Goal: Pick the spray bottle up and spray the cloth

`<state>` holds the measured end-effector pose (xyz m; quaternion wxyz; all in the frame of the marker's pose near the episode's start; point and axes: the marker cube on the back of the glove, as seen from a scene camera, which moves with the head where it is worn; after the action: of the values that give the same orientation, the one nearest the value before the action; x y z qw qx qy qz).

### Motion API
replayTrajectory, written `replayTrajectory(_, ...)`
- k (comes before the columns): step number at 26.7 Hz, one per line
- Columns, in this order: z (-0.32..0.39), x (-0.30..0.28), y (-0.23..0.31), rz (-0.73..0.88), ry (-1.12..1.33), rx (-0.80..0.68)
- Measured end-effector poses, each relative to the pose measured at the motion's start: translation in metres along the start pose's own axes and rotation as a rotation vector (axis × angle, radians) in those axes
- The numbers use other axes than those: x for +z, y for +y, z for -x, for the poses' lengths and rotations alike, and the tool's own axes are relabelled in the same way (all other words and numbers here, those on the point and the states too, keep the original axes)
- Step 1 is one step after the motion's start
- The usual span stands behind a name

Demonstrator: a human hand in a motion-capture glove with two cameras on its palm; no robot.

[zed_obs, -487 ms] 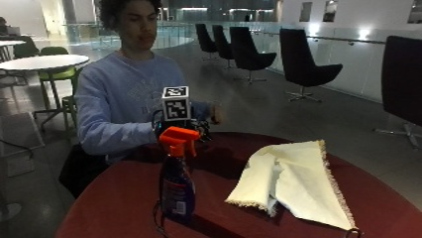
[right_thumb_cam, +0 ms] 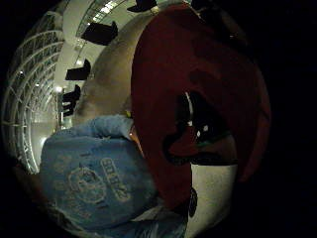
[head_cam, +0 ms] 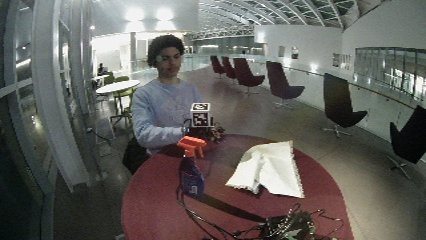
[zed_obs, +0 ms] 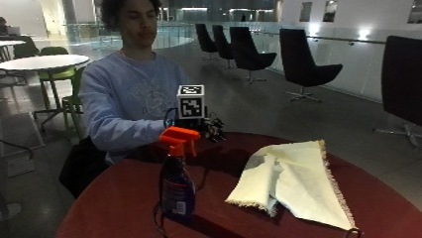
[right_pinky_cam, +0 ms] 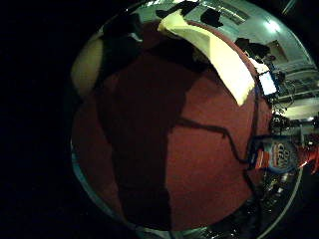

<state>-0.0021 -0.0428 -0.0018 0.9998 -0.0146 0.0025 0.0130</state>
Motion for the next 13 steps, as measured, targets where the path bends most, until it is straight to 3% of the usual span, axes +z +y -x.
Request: replayTrajectory(13, -0.019, 0.002, 0.016, 0.021, 0.040, 0.025)
